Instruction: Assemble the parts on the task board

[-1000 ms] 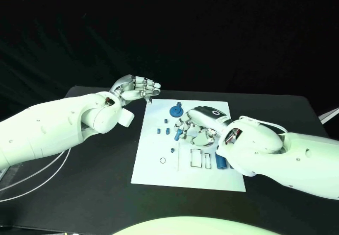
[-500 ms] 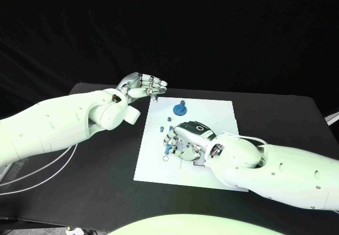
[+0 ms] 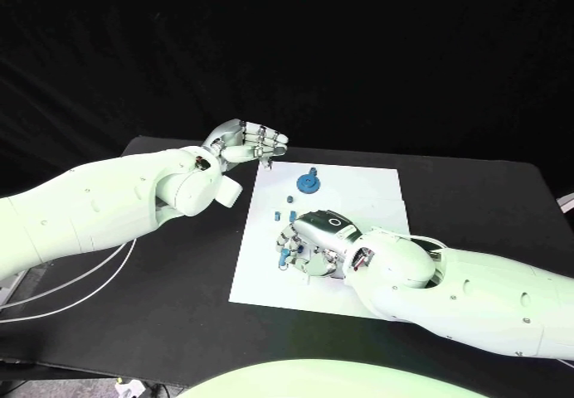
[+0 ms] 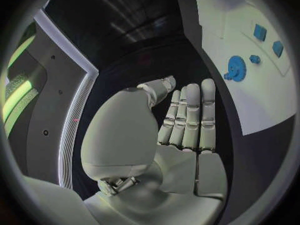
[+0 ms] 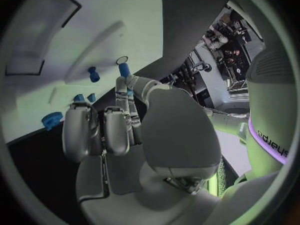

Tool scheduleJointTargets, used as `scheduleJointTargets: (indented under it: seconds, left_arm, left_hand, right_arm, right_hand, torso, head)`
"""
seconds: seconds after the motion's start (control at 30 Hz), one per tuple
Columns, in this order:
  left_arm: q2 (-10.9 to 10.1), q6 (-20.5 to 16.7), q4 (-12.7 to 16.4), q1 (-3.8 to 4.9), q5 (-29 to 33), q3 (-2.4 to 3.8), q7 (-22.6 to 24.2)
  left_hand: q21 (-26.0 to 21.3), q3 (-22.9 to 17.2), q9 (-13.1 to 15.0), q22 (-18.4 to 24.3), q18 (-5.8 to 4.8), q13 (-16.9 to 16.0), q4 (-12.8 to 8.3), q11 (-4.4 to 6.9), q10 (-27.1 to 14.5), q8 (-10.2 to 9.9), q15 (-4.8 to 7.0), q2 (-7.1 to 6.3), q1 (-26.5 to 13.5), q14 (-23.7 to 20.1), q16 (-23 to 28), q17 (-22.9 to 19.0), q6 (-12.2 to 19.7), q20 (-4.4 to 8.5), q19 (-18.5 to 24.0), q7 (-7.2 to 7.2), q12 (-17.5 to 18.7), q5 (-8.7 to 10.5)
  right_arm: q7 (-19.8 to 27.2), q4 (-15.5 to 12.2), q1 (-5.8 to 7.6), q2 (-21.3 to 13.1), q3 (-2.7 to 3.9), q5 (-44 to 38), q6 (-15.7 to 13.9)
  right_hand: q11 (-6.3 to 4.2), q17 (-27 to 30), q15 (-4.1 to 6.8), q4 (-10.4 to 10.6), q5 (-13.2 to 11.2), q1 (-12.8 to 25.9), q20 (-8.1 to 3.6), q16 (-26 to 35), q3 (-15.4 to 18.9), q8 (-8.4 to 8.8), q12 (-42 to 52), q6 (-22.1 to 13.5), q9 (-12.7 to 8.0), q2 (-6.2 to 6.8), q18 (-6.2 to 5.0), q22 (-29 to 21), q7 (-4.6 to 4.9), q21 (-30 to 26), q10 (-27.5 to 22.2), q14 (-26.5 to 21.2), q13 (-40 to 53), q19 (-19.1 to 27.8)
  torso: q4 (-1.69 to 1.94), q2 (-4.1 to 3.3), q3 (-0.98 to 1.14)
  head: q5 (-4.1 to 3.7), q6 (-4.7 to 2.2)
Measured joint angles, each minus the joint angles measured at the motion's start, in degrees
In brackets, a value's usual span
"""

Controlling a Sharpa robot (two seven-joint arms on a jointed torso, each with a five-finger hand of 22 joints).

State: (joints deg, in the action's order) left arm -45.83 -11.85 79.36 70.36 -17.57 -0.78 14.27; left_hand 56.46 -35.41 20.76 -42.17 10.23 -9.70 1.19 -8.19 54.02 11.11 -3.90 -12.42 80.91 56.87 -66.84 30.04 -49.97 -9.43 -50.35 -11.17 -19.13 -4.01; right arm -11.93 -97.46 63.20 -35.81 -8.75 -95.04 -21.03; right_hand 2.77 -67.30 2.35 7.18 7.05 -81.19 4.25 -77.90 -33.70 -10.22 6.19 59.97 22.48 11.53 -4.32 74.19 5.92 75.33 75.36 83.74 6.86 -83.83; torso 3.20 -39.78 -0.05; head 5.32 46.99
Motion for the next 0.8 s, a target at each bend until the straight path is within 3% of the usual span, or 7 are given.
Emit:
scheduleJointTargets:
  seconds: [0.8]
  left_arm:
    - [-0.02,0.05,0.01,0.0,0.0,0.0,-0.08]
  left_hand:
    - [0.0,0.0,0.0,0.0,0.0,0.0,0.0,0.0,0.0,0.0,0.0,0.0,0.0,0.0,0.0,-0.03,0.0,0.0,0.0,0.0,0.0,0.0]
  right_arm:
    - [-0.43,0.63,-0.36,0.28,-0.22,-0.46,1.25]
  right_hand:
    - [0.0,0.0,0.0,-0.01,0.0,0.0,0.0,0.0,-0.01,-0.01,0.0,0.0,0.07,0.0,0.0,0.0,0.0,0.0,0.0,0.0,0.03,0.0]
  torso:
    - [0.03,0.04,0.04]
  head:
    - [0.37,0.42]
